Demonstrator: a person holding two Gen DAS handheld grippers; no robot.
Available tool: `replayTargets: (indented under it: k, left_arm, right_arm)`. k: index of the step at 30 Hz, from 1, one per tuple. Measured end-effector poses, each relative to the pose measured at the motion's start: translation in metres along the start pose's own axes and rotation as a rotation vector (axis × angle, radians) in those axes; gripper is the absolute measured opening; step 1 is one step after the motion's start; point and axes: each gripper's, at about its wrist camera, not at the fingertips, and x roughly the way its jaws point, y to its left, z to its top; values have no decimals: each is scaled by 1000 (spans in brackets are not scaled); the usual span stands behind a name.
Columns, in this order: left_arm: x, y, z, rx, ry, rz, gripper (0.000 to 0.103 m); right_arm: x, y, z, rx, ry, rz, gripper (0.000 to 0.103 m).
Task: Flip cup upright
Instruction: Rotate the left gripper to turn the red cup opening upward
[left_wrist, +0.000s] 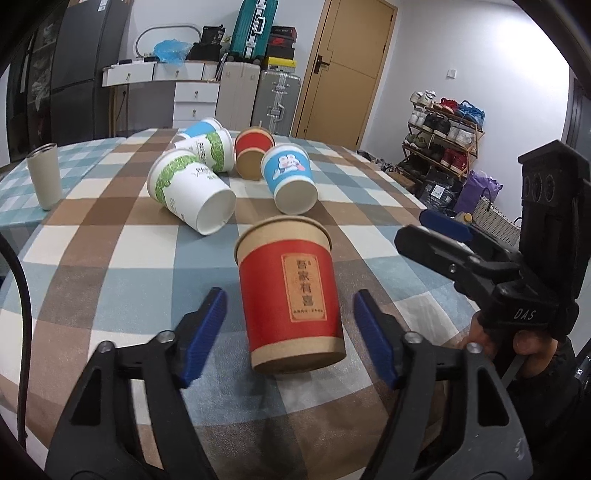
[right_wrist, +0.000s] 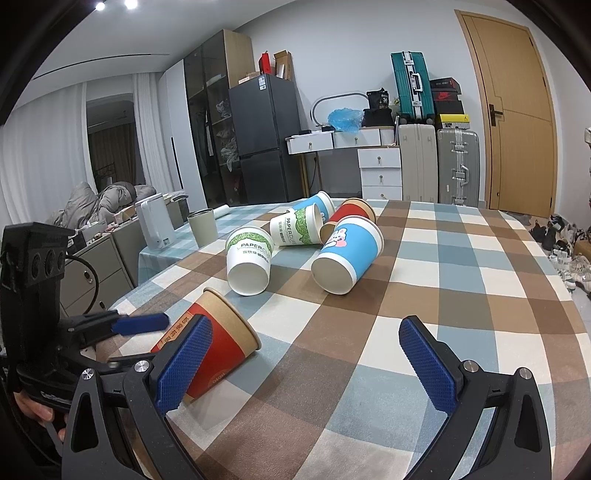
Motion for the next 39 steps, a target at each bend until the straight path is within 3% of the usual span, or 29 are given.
replayTargets:
  k: [1,3,7,14,25,39]
  left_arm:
    - [-3,1,2,6,-15,4,84]
    - [-8,4,4,11,-46,10,85]
    - [-14,14,10,9,-76,31,102]
    - [-20,35,14,-8,-121,55,102]
    - [-16,43,9,34,-146,86,102]
    - [-10,57,6,10,-151,116,102]
  right_arm:
    - [1,-1,0,6,7,-1,103]
    - [2,-1,0,17,23,-4,103]
    - [4,-2,2,48,49,4,103]
    - [5,9,8,77,90,44,103]
    - [40,26,5,143,258,117,103]
    - [71,15,7,363,368,272,99]
